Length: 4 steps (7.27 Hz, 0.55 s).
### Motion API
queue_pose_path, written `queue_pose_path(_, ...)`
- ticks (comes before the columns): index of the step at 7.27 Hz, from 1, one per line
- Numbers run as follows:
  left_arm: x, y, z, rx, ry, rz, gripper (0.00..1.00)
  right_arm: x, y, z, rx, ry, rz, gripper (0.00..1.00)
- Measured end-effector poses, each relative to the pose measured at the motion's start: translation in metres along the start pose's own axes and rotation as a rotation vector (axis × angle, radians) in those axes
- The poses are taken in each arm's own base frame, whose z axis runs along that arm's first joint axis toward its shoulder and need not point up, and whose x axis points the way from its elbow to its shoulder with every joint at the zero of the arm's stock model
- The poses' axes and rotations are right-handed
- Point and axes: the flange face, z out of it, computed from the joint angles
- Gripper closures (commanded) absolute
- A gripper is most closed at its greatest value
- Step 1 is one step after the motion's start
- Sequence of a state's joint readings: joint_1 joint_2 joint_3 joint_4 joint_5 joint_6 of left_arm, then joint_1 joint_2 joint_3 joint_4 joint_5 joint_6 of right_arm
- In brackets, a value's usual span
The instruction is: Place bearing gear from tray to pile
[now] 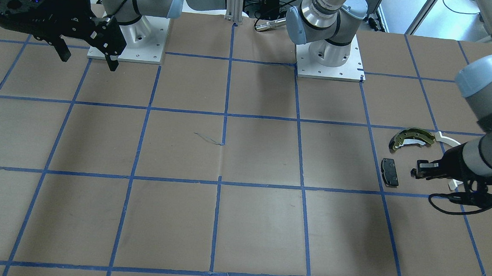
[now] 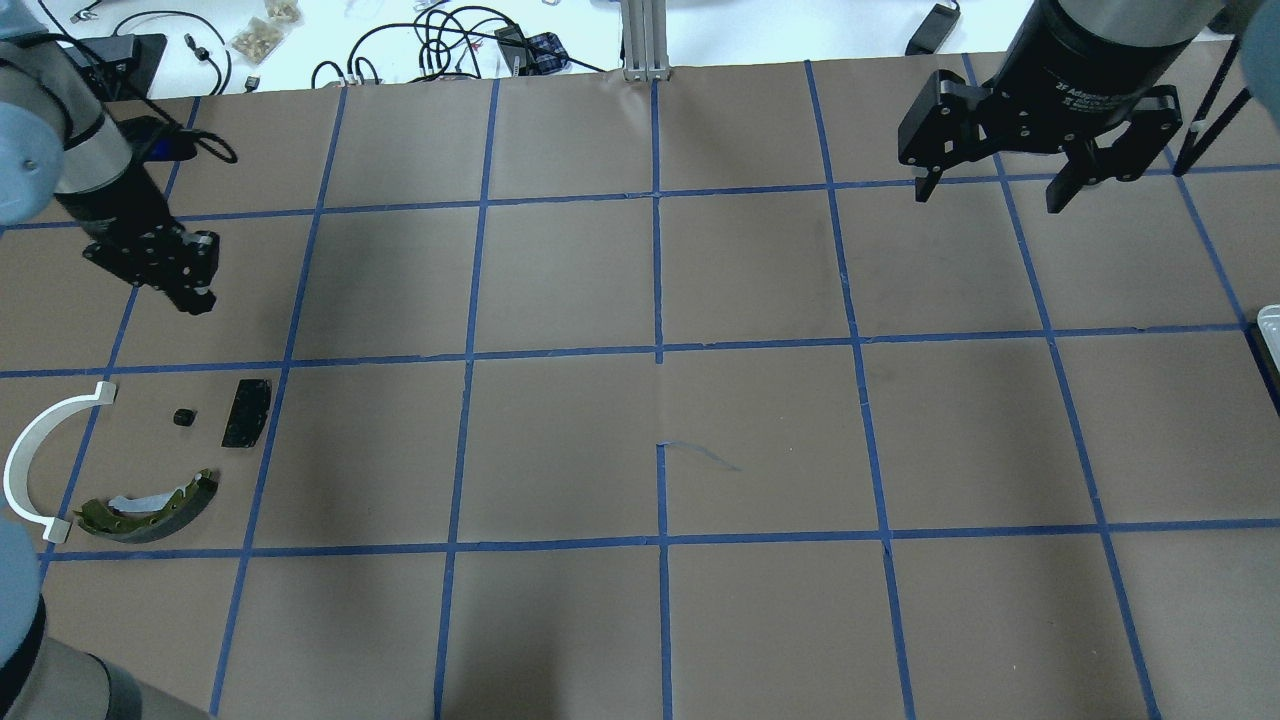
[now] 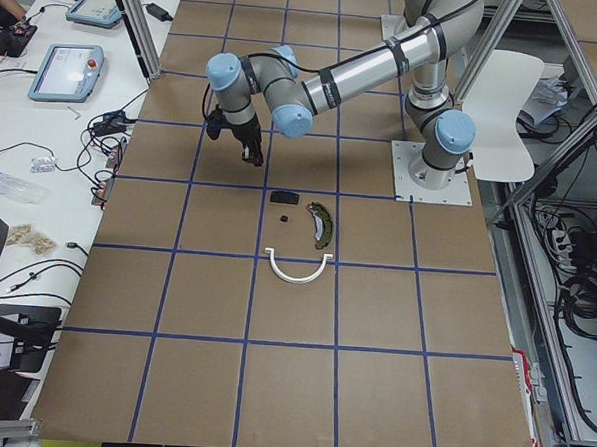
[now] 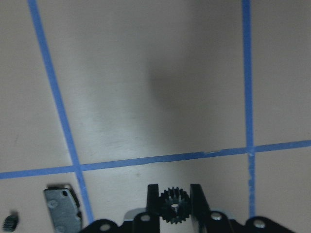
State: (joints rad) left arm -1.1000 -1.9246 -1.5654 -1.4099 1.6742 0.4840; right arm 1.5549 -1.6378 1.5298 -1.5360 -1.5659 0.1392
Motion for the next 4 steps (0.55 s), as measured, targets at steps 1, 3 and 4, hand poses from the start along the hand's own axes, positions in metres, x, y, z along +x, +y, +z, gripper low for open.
queue_pose_path(1,-0.041,0.01,0.011,-0.009,0.021,0.003,1.0,0.0,0.0,0.001,-0.002,-0.001,-0.001,0.0)
queue_pose_path(3,-0.073,0.013,0.036,-0.026,0.047,0.024,1.0,0.0,0.003,0.004,-0.008,0.0,-0.001,0.0)
queue_pose_path(4,-0.078,0.011,0.049,-0.024,0.049,0.046,1.0,-0.001,0.003,0.006,-0.011,0.0,-0.001,0.0)
